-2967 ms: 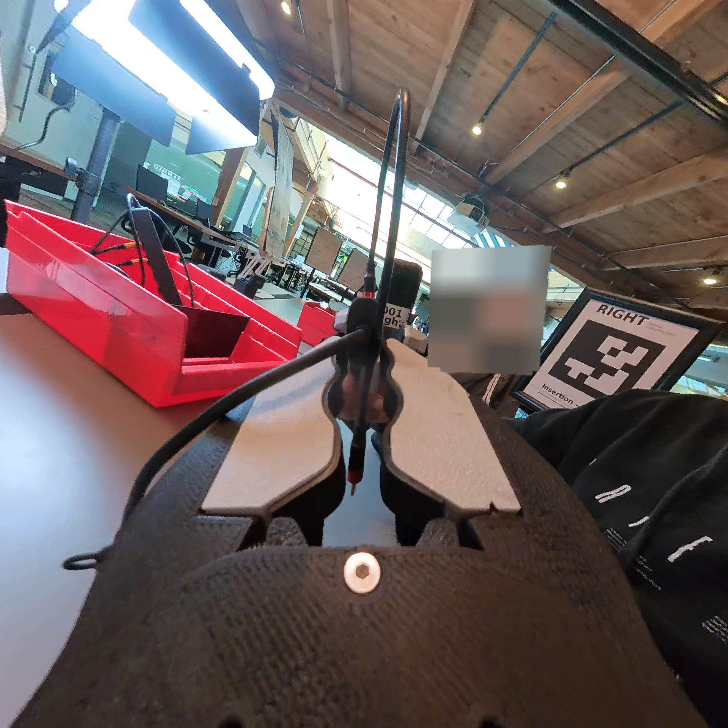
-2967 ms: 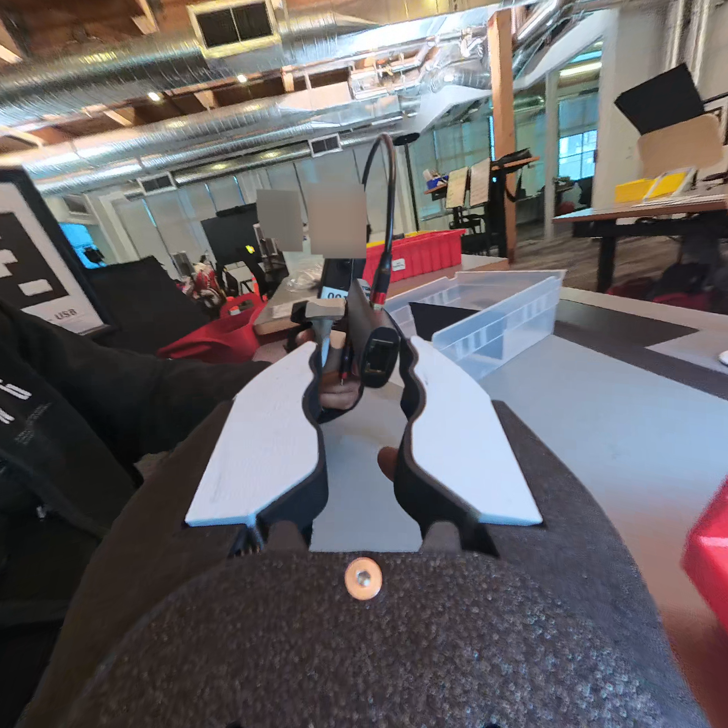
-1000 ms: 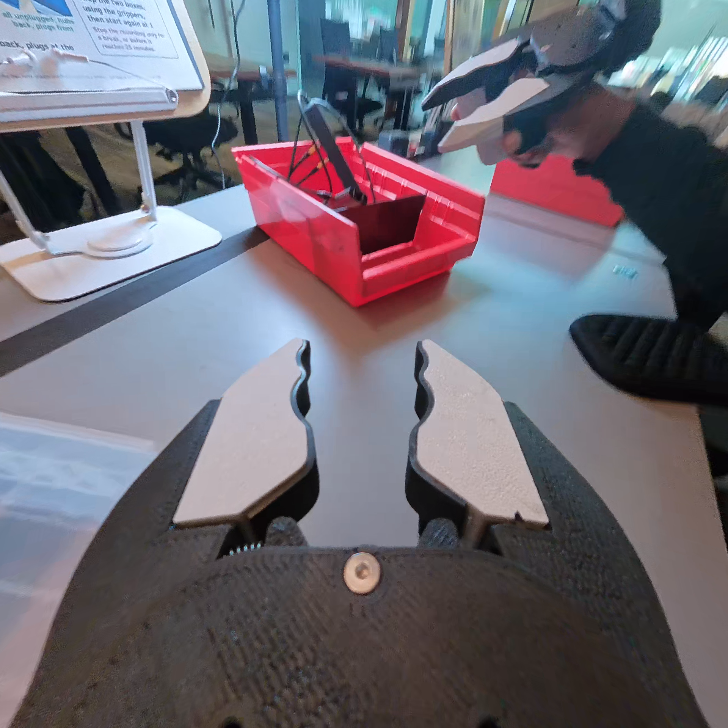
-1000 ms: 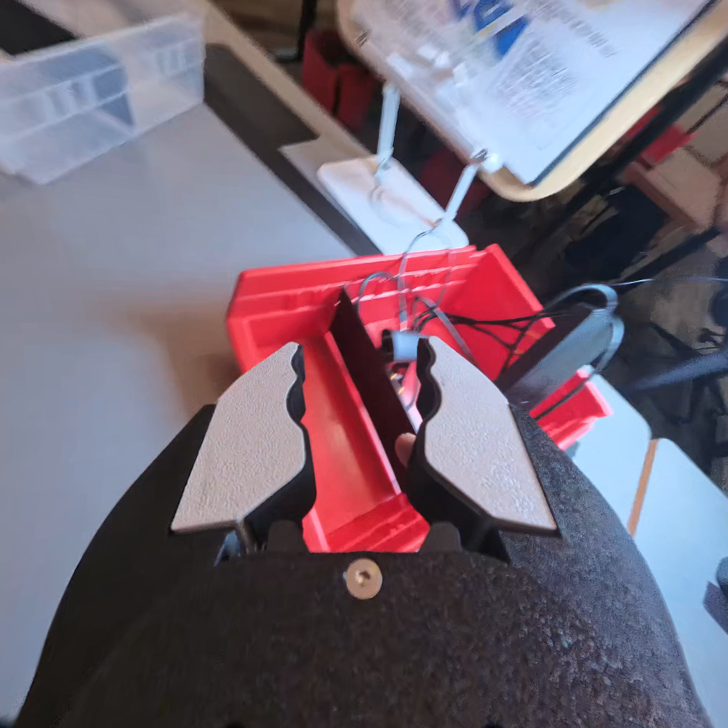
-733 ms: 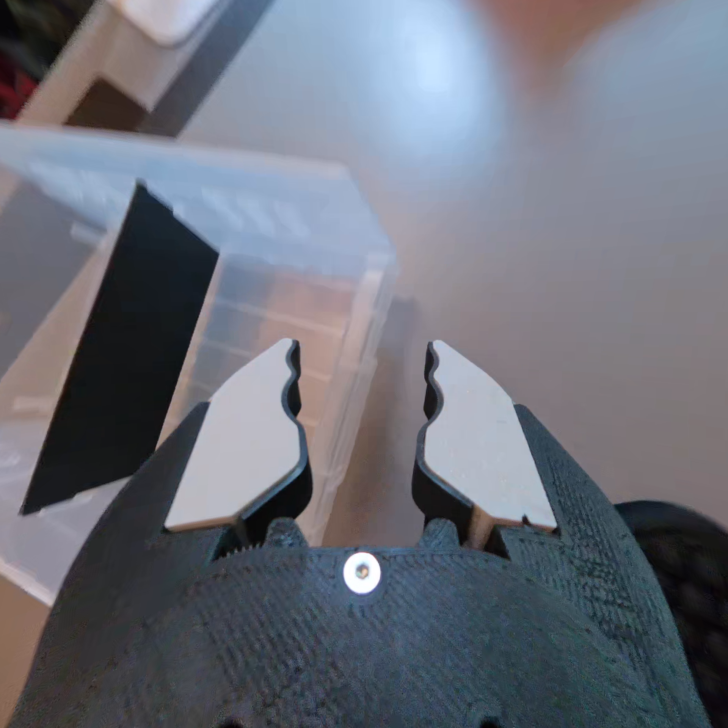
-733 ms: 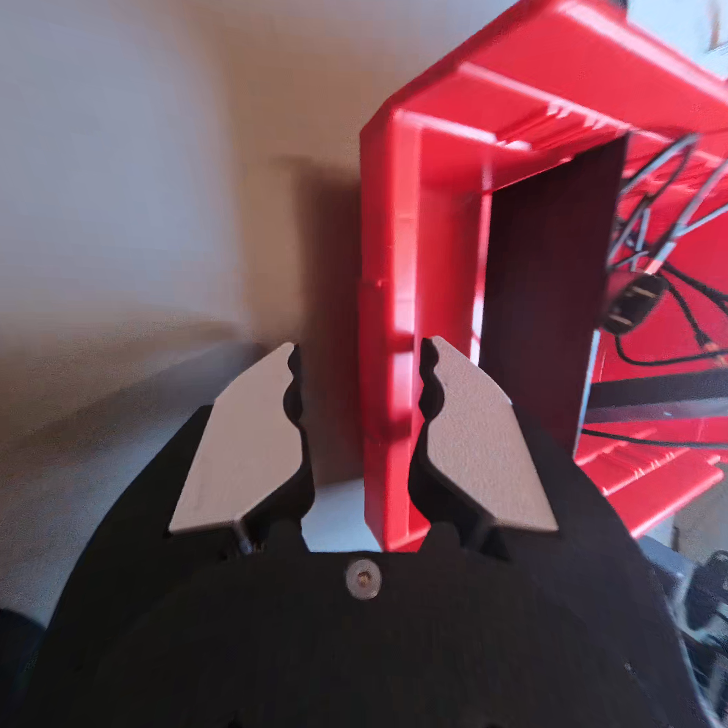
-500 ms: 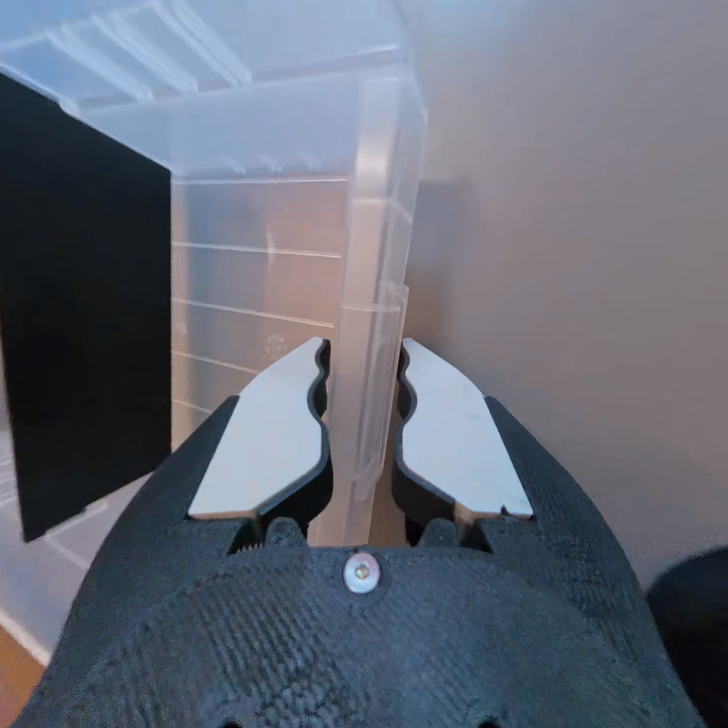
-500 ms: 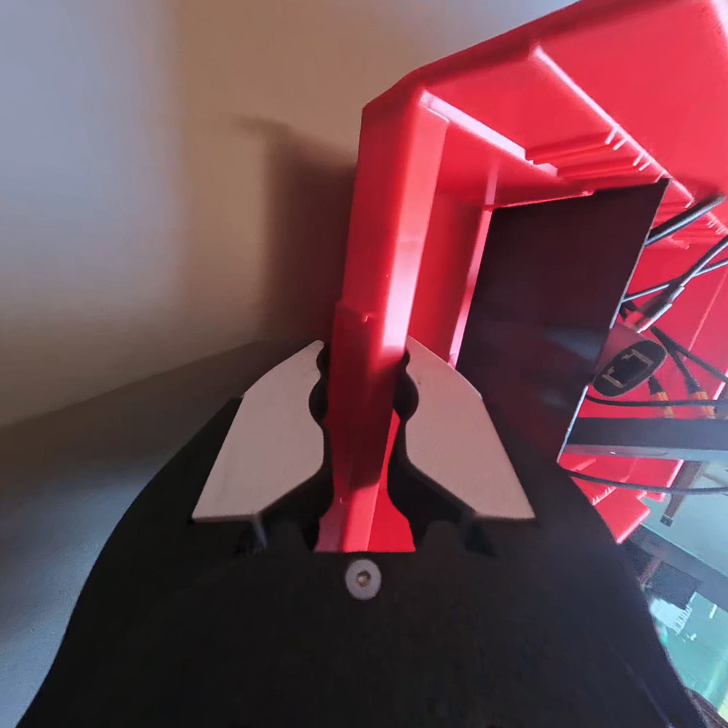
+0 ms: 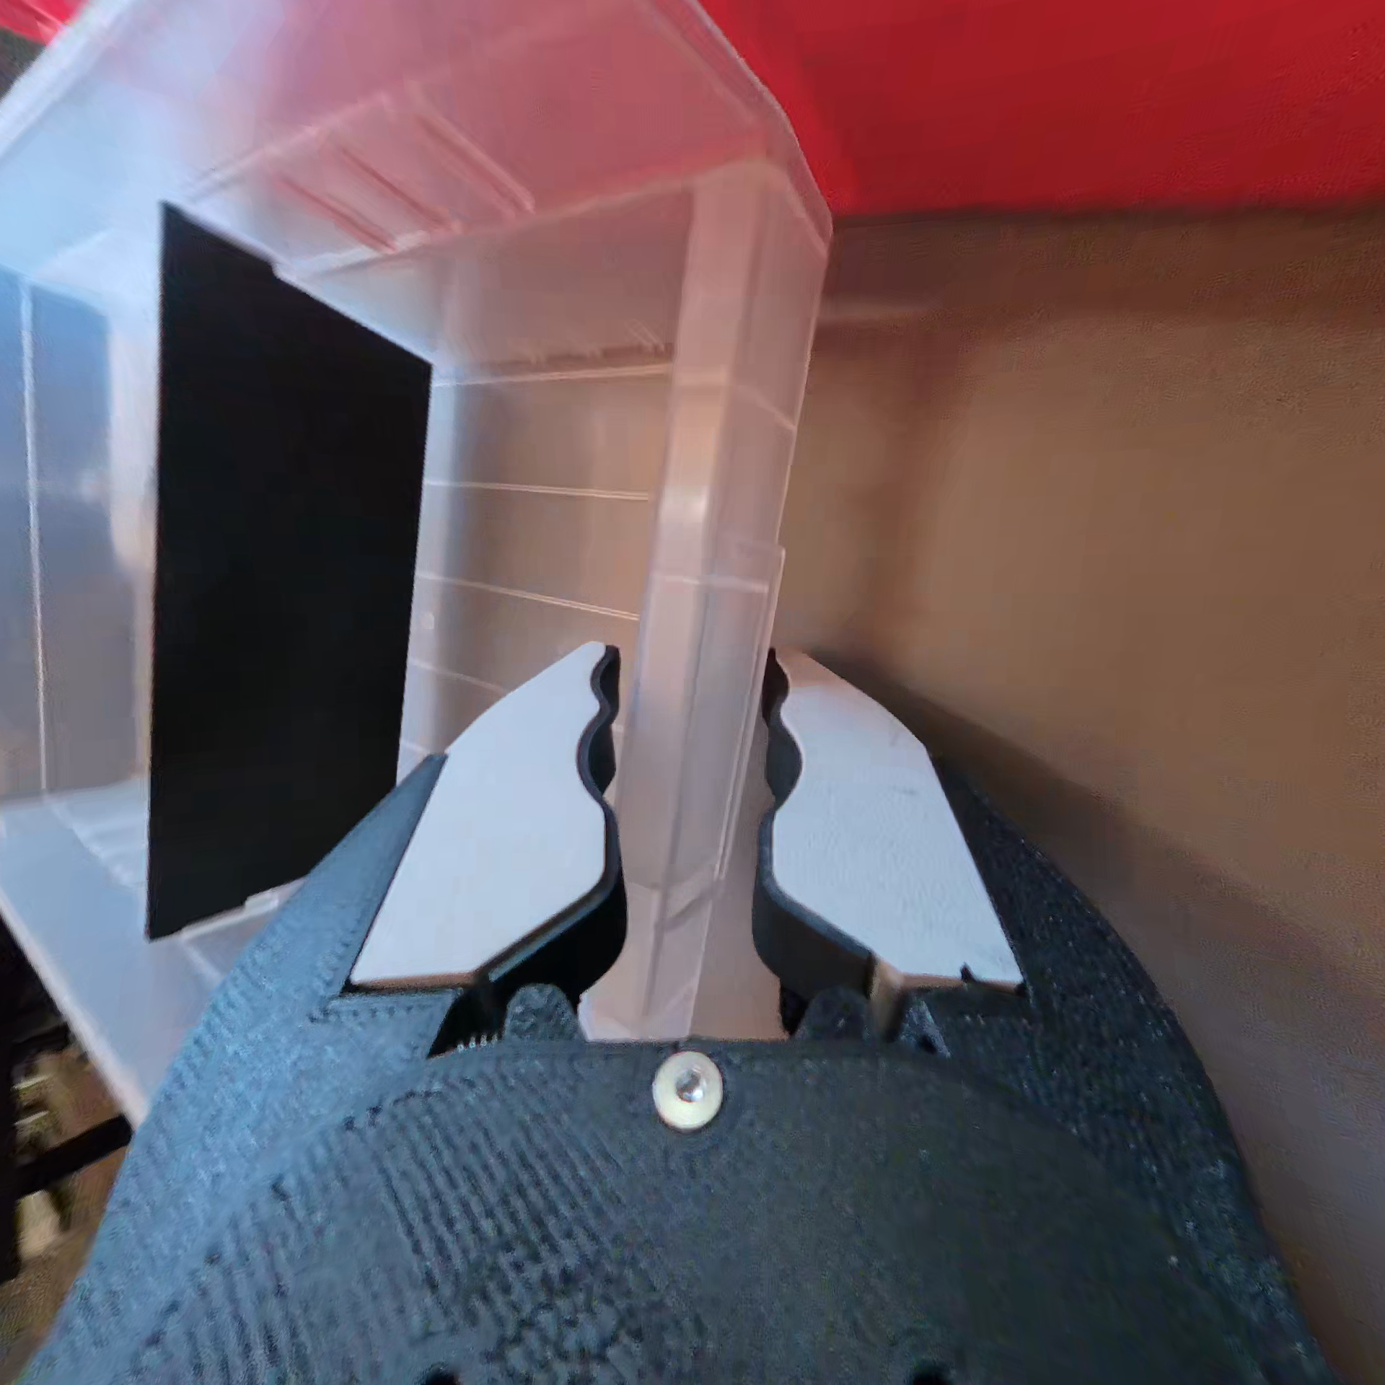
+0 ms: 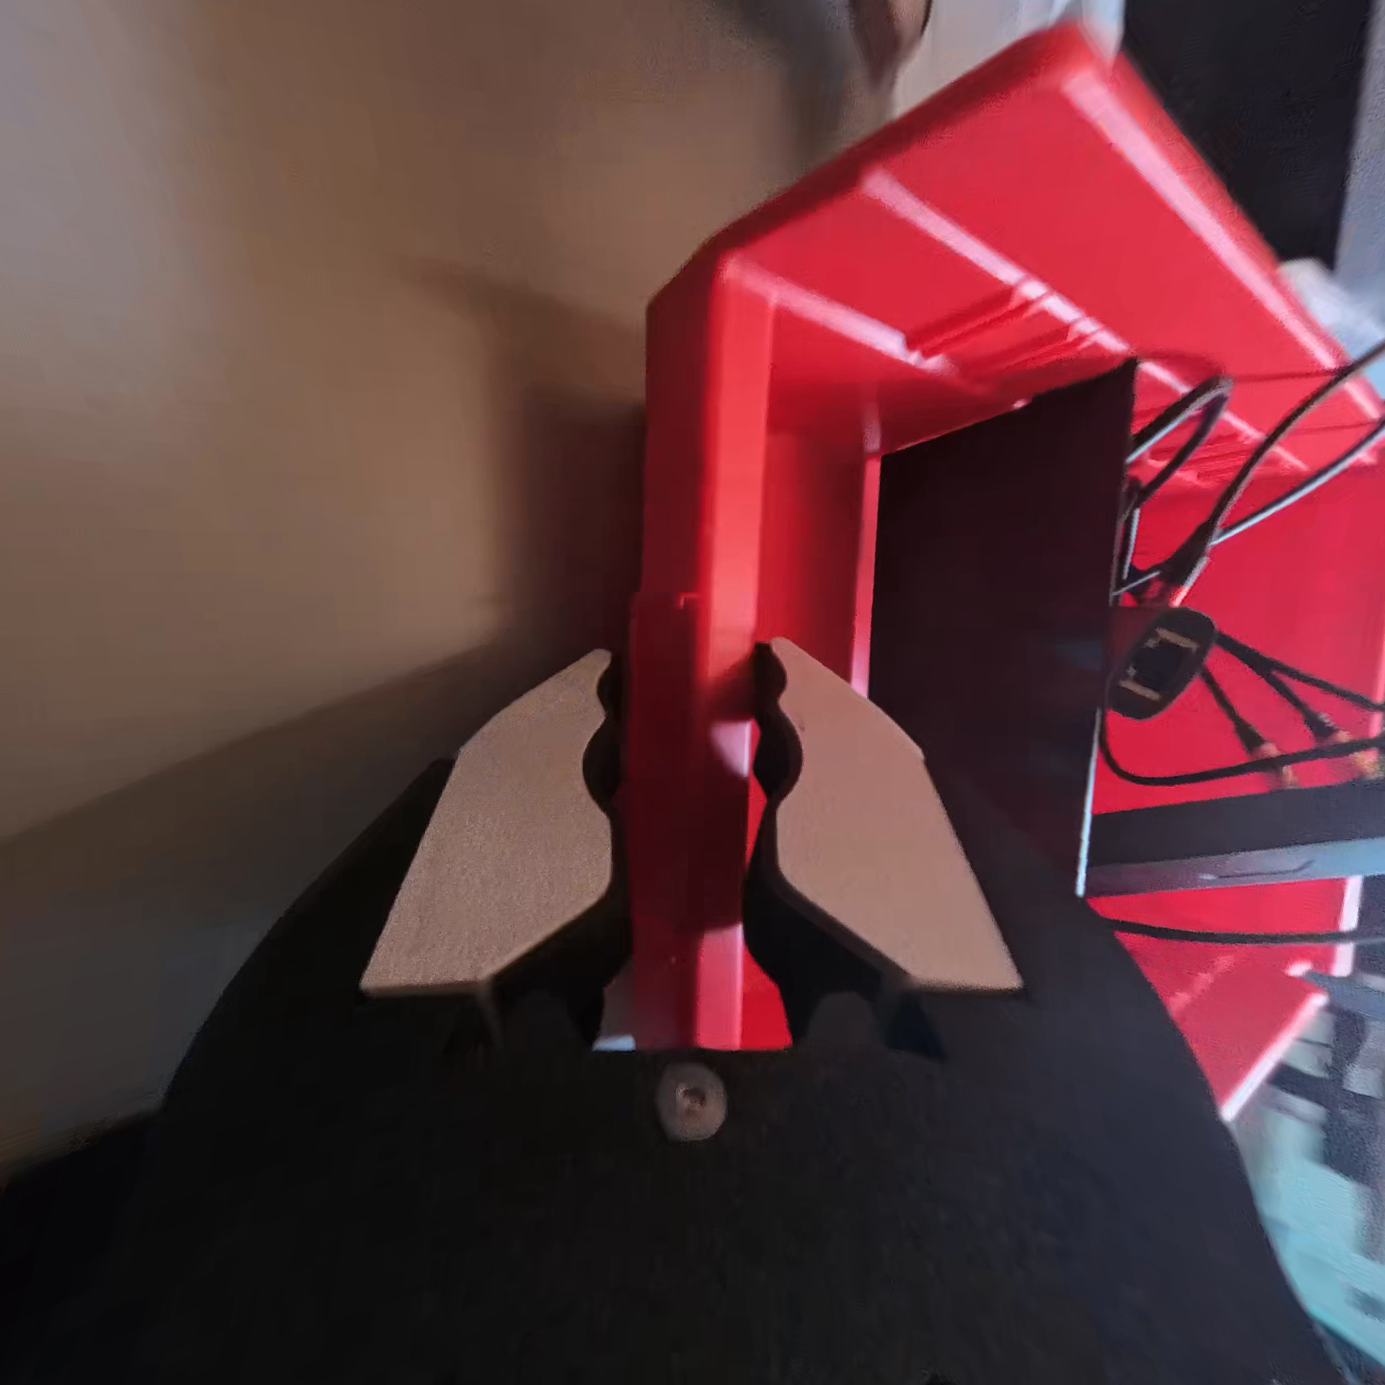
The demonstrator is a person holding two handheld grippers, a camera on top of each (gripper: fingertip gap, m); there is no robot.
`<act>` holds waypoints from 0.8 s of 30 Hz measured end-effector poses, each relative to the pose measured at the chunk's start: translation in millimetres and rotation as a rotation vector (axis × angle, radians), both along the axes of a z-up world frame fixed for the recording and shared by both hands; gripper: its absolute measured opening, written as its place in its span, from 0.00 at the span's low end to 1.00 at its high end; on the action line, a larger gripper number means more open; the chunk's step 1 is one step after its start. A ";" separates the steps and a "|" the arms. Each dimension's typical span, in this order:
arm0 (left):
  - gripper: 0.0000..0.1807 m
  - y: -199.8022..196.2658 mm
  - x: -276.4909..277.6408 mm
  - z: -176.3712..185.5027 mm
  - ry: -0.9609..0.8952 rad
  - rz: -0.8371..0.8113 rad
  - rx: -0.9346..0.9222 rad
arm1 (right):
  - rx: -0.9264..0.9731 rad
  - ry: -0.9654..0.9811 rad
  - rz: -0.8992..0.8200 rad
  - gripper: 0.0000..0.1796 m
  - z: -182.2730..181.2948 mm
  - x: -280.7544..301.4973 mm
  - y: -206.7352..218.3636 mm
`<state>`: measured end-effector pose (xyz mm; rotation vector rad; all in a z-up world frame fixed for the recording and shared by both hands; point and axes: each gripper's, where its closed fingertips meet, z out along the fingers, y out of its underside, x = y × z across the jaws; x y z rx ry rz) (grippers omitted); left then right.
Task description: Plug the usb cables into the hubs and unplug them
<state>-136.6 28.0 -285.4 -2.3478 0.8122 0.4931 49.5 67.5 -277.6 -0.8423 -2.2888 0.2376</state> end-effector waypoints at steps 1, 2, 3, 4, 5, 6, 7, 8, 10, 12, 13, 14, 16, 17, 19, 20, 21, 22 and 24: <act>0.22 3.7 3.5 6.7 -0.034 0.017 0.033 | -0.082 0.036 -0.028 0.20 8.7 0.9 -9.8; 0.21 4.6 8.7 15.2 -0.074 0.026 0.073 | -0.165 0.077 -0.057 0.21 19.7 2.5 -16.6; 0.21 3.8 14.6 25.3 -0.121 0.039 0.122 | -0.244 0.123 -0.087 0.22 31.8 4.6 -20.7; 0.22 1.4 21.9 35.5 -0.182 0.058 0.170 | -0.319 0.165 -0.121 0.22 42.9 7.4 -22.0; 0.23 -2.0 32.0 45.2 -0.265 0.071 0.214 | -0.384 0.199 -0.156 0.22 52.2 10.9 -21.3; 0.23 -6.1 43.5 54.2 -0.356 0.085 0.256 | -0.436 0.241 -0.193 0.22 60.7 14.0 -18.0; 0.23 -10.6 54.6 61.9 -0.442 0.106 0.291 | -0.469 0.288 -0.238 0.21 67.9 17.0 -11.3; 0.23 -15.2 67.3 68.0 -0.525 0.119 0.318 | -0.484 0.326 -0.290 0.21 72.7 20.6 -2.4; 0.24 -22.8 90.2 75.2 -0.650 0.163 0.355 | -0.516 0.390 -0.382 0.21 79.1 29.4 13.6; 0.26 -26.9 109.7 78.6 -0.727 0.206 0.390 | -0.555 0.455 -0.462 0.21 84.6 39.4 28.5; 0.25 -27.4 117.2 79.4 -0.756 0.233 0.410 | -0.574 0.488 -0.503 0.21 87.0 45.1 36.5; 0.25 -26.8 122.3 78.4 -0.774 0.266 0.426 | -0.600 0.516 -0.544 0.22 88.8 51.5 44.2; 0.25 -22.2 127.4 74.8 -0.788 0.321 0.466 | -0.643 0.575 -0.621 0.24 91.6 65.3 60.4; 0.25 -18.4 127.2 71.8 -0.790 0.352 0.484 | -0.651 0.598 -0.660 0.25 90.8 71.9 69.0; 0.27 -9.1 124.4 65.2 -0.794 0.410 0.515 | -0.665 0.629 -0.736 0.27 86.0 82.7 85.2; 0.28 -4.1 122.9 62.3 -0.802 0.436 0.529 | -0.672 0.644 -0.768 0.28 82.9 86.3 92.4; 0.28 1.3 123.1 61.3 -0.822 0.450 0.549 | -0.679 0.650 -0.794 0.29 79.0 88.2 98.5; 0.28 6.6 123.3 60.7 -0.840 0.463 0.568 | -0.686 0.643 -0.814 0.30 73.6 88.0 103.3; 0.29 15.9 120.3 57.4 -0.828 0.489 0.589 | -0.686 0.617 -0.849 0.32 61.2 83.7 112.0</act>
